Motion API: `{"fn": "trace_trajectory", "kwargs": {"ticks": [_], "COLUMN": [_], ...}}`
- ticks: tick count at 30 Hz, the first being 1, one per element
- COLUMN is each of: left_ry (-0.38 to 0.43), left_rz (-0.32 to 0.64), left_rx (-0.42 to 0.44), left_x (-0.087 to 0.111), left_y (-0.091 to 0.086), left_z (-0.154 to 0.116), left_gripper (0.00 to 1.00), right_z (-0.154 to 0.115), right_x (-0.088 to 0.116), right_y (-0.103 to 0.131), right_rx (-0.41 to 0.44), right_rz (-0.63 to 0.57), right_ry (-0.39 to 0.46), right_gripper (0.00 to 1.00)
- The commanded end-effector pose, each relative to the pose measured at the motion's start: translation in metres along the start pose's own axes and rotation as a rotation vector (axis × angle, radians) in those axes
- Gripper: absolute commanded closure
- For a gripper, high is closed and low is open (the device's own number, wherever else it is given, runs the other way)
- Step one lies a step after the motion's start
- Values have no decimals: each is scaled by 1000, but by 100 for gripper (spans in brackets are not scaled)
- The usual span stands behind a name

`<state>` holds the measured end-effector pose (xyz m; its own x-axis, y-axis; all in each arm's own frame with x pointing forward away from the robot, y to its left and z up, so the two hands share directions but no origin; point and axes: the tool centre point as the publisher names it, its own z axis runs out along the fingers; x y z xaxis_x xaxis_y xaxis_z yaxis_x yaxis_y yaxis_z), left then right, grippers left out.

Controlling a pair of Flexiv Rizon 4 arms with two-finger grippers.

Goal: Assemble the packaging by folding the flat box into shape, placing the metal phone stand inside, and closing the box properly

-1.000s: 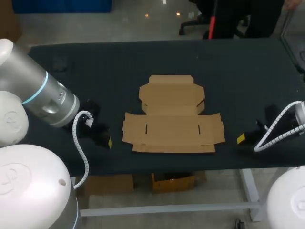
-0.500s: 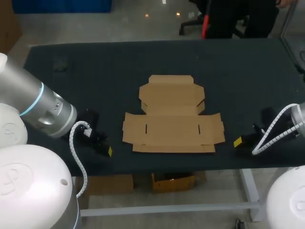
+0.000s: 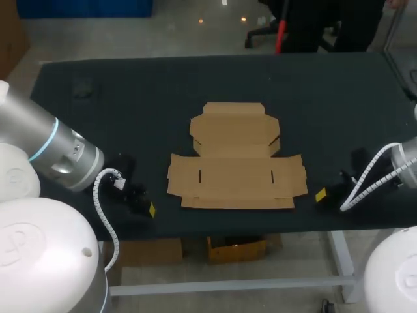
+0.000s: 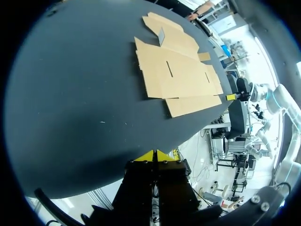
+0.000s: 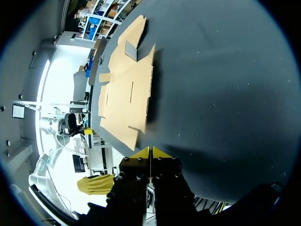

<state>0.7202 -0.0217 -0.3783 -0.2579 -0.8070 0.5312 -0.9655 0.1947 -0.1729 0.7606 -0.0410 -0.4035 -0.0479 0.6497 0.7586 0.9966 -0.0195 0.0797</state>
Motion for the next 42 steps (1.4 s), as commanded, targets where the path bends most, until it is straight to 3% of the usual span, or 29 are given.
{"fn": "trace_trajectory", "kwargs": {"ticks": [1, 16, 29, 42], "left_ry": [15, 62, 19, 41], "left_rz": [5, -61, -170, -234], "left_rx": [-14, -55, 30, 63], "left_x": [-1, -4, 3, 5], "left_y": [-9, -24, -25, -20], "left_z": [11, 31, 36, 41], "left_gripper": [100, 100, 100, 100], "right_z": [4, 14, 18, 21], "right_x": [-3, -6, -3, -2], "right_y": [3, 5, 6, 5], "right_rx": [4, 5, 6, 7], "right_rz": [-3, 14, 13, 40], "right_ry": [14, 28, 28, 29], "right_gripper": [100, 100, 100, 100]}}
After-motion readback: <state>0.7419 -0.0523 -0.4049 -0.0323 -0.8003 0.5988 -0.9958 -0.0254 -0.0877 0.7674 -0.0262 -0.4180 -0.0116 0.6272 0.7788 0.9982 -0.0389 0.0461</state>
